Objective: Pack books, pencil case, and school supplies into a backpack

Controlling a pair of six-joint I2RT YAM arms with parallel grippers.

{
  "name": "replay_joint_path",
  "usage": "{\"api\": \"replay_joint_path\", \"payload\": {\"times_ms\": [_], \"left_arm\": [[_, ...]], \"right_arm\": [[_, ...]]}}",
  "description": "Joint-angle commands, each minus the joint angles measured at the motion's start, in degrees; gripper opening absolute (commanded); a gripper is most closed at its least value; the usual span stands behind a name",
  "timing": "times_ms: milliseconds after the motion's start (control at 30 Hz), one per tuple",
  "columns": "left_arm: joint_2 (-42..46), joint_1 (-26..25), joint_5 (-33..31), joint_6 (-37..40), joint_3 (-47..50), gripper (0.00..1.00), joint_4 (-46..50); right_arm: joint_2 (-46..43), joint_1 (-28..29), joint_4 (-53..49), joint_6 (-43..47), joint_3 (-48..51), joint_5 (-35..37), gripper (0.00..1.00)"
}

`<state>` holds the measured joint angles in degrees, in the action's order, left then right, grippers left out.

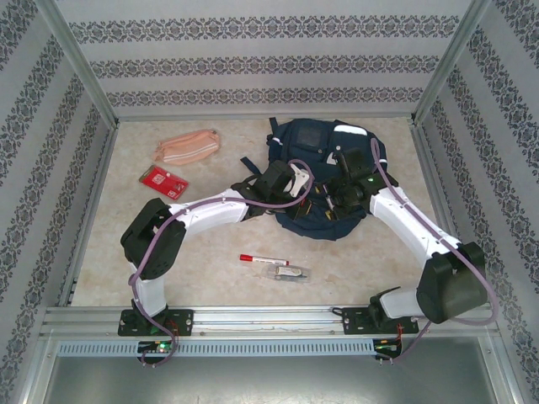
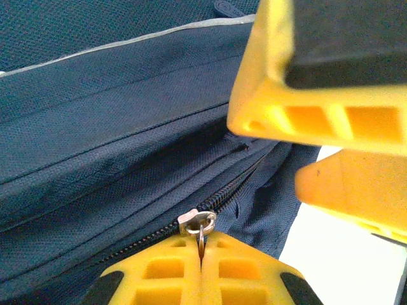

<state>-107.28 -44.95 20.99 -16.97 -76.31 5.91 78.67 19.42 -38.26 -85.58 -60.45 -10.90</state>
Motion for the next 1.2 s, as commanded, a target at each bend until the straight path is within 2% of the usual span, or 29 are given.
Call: {"api": "replay_joint_path", "payload": {"times_ms": [0,100,133,267,333,367,467,600,900,1000,1167], "left_arm": [[-0.51,-0.49,2.83,0.44,-2.35,0.0,-5.26],[-0.78,-0.57,3.64,0.36,-3.15,0.0,-4.93],[-0.36,-0.67,3.95,0.02,-2.99,0.0,-5.3],[1.1,-0.58,4.37,3.25,-2.04,0.0,-4.26],[1.89,-0.2,1.84,5.26,-1.72,0.0,-2.01],[2.38,0.31,1.22,5.83,-0.91,0.0,-1.91],[3.35,2.79,0.12,7.75,1.22,0.0,-1.11],[4.68,6.39,-5.3,12.19,3.33,0.0,3.83],[8.43,17.91,-11.32,14.47,11.13,0.0,-0.76],[5.95,20.12,-11.7,17.25,11.13,0.0,-2.66],[-2.47,23.14,-10.87,18.35,4.65,0.0,-0.4]], "right_arm": [[0.93,0.72,1.8,-3.29,2.24,-0.71,0.64],[2.71,0.79,5.18,-4.93,3.76,-1.66,0.61],[5.57,1.05,7.1,-5.96,4.07,-2.66,0.56],[8.26,1.36,10.34,-3.76,4.39,-2.46,0.25],[7.76,1.17,9.93,-2.06,5.09,-1.43,0.05],[7.28,0.85,9.79,-0.94,5.39,-1.17,0.0],[5.21,-0.63,9.17,4.86,5.13,-0.9,0.0],[2.64,-2.5,5.02,14.72,1.83,-0.69,0.0],[2.2,-4.74,-2.31,35.46,-4.54,-11.66,0.0],[2.24,-5.07,-7.0,43.47,-8.29,-12.03,0.0],[1.29,-6.92,-10.83,49.29,-12.44,-13.14,0.0]]}}
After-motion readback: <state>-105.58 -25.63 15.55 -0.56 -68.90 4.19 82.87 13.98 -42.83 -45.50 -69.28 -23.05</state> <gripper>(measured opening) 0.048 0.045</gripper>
